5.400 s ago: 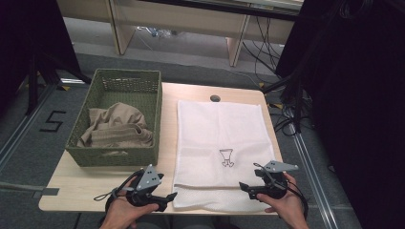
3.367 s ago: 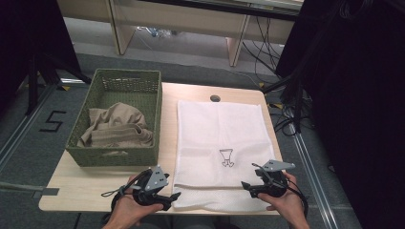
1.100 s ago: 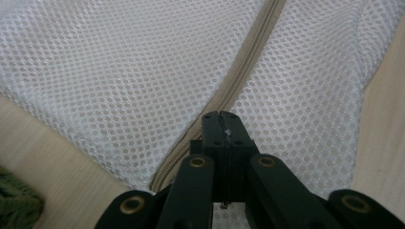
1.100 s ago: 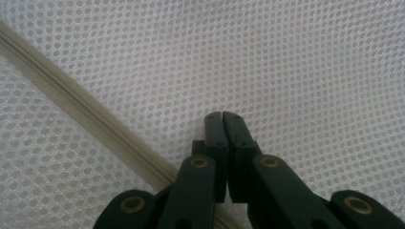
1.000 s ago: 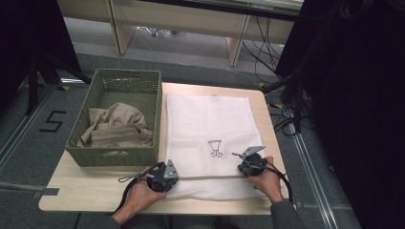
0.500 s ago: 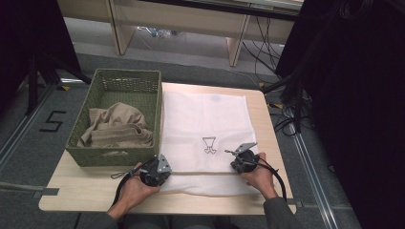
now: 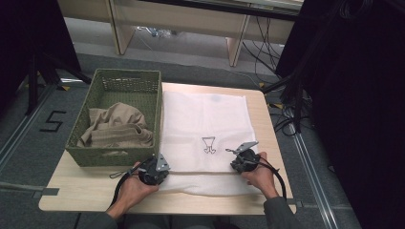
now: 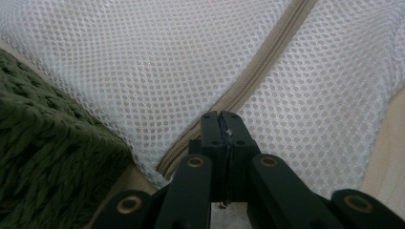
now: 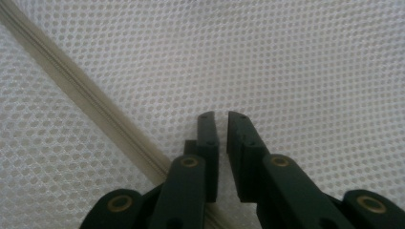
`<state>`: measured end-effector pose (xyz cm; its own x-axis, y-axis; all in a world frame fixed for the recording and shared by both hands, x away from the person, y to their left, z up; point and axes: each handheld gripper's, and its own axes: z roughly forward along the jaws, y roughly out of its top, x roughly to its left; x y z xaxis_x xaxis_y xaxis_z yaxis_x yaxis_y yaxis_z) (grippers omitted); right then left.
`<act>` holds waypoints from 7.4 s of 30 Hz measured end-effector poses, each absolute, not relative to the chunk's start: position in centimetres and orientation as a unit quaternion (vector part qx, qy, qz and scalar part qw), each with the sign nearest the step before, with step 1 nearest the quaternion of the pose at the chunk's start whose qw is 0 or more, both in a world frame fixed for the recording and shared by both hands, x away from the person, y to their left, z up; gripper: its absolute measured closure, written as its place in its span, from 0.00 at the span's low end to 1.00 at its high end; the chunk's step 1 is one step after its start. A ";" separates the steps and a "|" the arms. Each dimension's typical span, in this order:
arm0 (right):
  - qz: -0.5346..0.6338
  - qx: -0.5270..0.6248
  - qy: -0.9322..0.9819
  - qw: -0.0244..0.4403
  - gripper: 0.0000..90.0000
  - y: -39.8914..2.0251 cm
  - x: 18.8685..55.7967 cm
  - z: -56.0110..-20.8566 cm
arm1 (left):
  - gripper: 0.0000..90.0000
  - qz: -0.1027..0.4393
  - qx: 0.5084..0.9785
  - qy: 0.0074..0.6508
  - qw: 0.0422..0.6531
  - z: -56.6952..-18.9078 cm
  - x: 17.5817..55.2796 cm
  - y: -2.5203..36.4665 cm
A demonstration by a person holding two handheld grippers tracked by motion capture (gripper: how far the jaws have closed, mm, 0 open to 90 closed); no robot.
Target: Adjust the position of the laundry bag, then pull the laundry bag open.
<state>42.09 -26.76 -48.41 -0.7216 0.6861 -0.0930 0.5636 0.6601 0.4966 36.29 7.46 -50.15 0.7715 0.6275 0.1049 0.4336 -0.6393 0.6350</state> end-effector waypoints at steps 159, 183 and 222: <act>0.263 0.431 0.834 0.221 0.95 -33.9 35.6 -43.1 | 0.46 0.111 0.858 0.268 0.425 -45.4 36.9 -2.2; 0.283 0.397 0.840 0.237 0.97 -32.8 35.2 -41.3 | 0.66 0.085 0.851 0.235 0.462 -44.8 39.8 -9.6; 0.249 0.372 0.858 0.253 0.97 -31.7 35.2 -41.1 | 0.94 0.070 0.881 0.181 0.432 -45.8 42.0 -15.7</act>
<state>35.16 -31.74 -41.06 -0.5955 0.7640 -0.2485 0.5115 0.5990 0.6161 41.97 -15.66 -45.82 0.9245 0.3798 -0.0325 0.2583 -0.5613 0.7863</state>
